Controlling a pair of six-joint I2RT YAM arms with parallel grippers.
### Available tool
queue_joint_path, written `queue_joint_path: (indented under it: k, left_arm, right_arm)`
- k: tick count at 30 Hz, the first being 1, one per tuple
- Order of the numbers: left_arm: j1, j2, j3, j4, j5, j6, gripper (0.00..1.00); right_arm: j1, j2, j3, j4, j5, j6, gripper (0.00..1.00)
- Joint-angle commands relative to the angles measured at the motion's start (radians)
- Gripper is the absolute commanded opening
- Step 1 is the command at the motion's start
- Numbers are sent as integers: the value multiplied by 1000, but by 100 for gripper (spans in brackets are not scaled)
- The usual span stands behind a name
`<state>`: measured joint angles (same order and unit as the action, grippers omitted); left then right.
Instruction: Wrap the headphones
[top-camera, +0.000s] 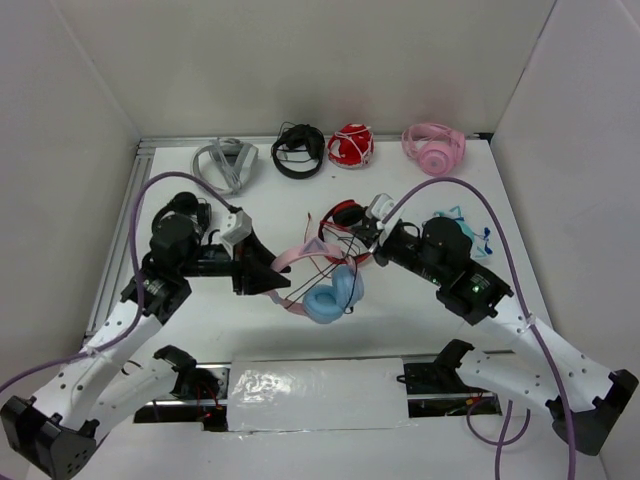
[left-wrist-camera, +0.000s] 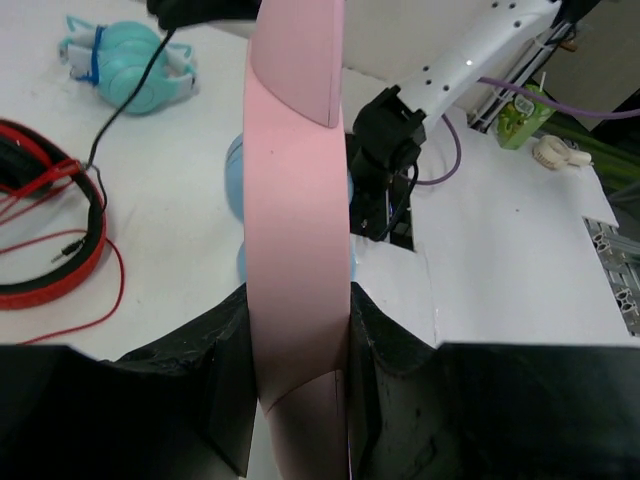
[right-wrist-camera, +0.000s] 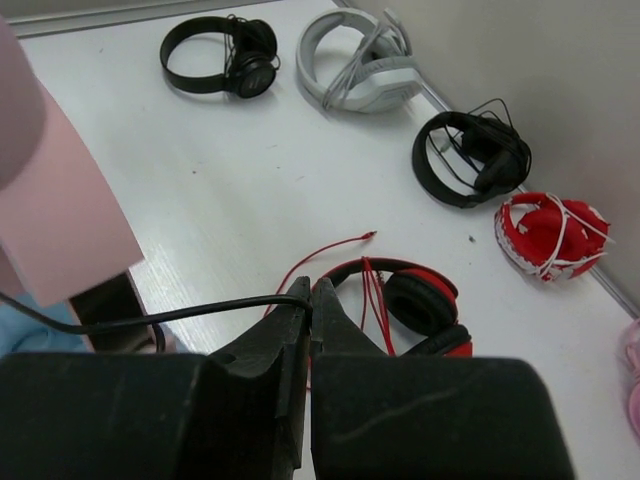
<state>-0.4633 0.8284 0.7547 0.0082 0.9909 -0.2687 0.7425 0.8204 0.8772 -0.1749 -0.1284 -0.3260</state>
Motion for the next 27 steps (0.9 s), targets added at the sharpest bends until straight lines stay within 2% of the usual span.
queue_joint_path:
  k: [1, 3, 9, 12, 16, 22, 27]
  left_arm:
    - [-18, -63, 89, 4, 239, -10, 0]
    - [-18, -72, 116, 12, 262, -39, 0]
    - [-18, -61, 189, 39, 290, -119, 0]
    - [-18, -40, 235, 32, 317, -139, 0]
    - [-18, -34, 241, 71, 374, -170, 0]
    - [-18, -25, 213, 163, 406, -256, 0]
    - [-18, -20, 187, 312, 423, -414, 0]
  right_arm:
    - [-66, -23, -12, 69, 20, 10, 3]
    - [-104, -26, -9, 68, -83, 15, 7]
    - [-111, -12, 20, 66, -310, 4, 15]
    - [-111, -23, 25, 92, -368, -5, 18]
    - [-114, -52, 46, 97, -407, -39, 33]
    - [-112, -50, 80, 103, -499, -42, 35]
    - [-112, -14, 31, 244, -583, 19, 36]
